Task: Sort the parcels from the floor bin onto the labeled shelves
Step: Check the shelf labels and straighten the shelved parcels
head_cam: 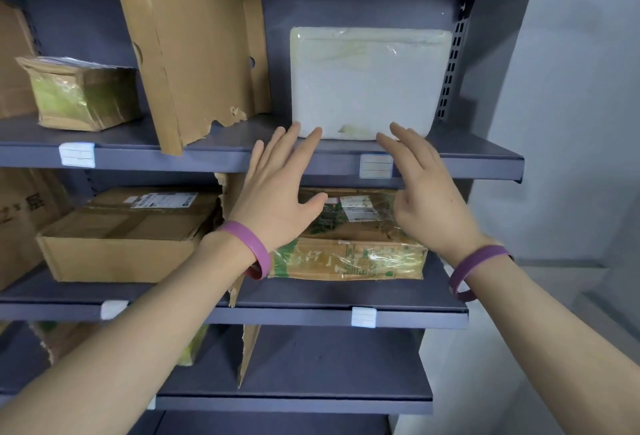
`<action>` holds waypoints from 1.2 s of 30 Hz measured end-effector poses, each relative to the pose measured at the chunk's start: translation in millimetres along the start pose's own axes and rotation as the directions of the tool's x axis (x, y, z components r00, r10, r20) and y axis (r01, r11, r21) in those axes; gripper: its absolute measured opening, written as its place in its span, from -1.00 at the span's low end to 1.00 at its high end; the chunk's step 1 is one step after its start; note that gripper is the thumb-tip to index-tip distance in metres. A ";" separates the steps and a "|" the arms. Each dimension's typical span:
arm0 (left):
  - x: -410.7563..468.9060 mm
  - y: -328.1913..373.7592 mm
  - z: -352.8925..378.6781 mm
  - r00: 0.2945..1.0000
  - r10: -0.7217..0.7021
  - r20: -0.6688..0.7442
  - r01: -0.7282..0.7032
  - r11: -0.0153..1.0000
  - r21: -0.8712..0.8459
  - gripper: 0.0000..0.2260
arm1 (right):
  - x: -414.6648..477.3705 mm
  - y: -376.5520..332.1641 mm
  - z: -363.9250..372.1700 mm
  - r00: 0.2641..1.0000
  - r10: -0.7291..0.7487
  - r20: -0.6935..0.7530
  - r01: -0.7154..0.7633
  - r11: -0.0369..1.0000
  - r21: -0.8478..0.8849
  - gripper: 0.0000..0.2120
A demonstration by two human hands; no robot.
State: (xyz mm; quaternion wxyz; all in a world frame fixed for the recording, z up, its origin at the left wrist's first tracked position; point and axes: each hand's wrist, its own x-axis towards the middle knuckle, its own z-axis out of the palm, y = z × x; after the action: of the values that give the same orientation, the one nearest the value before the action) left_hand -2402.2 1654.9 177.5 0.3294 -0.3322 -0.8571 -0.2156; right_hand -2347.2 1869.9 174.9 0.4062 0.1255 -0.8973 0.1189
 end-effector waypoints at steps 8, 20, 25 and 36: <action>-70.9 -15.9 42.9 0.989 -0.084 0.120 0.089 0.995 -0.042 -0.43 | -67.5 -3.4 53.9 0.985 -0.031 0.171 0.030 1.000 0.009 -0.35; -71.4 -69.8 129.0 0.740 -0.465 0.486 0.468 0.875 0.124 -0.25 | -96.5 82.6 114.3 0.700 0.516 0.495 -0.394 0.856 -0.335 -0.19; -73.3 -72.1 140.0 0.737 -0.443 0.510 0.527 0.849 -0.024 -0.27 | -97.8 94.9 119.5 0.668 0.511 0.540 -0.491 0.849 -0.196 -0.16; -81.1 -60.0 137.4 0.758 -0.427 0.493 0.514 0.856 -0.048 -0.31 | -104.1 87.7 106.3 0.711 0.521 0.472 -0.510 0.845 -0.164 -0.29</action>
State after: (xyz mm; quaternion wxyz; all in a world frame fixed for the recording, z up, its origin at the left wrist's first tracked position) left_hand -2457.2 1660.0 16.3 0.0172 -0.1755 -0.9430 -0.2823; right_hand -2383.3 1932.2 17.8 0.1119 -0.1075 -0.9711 0.1812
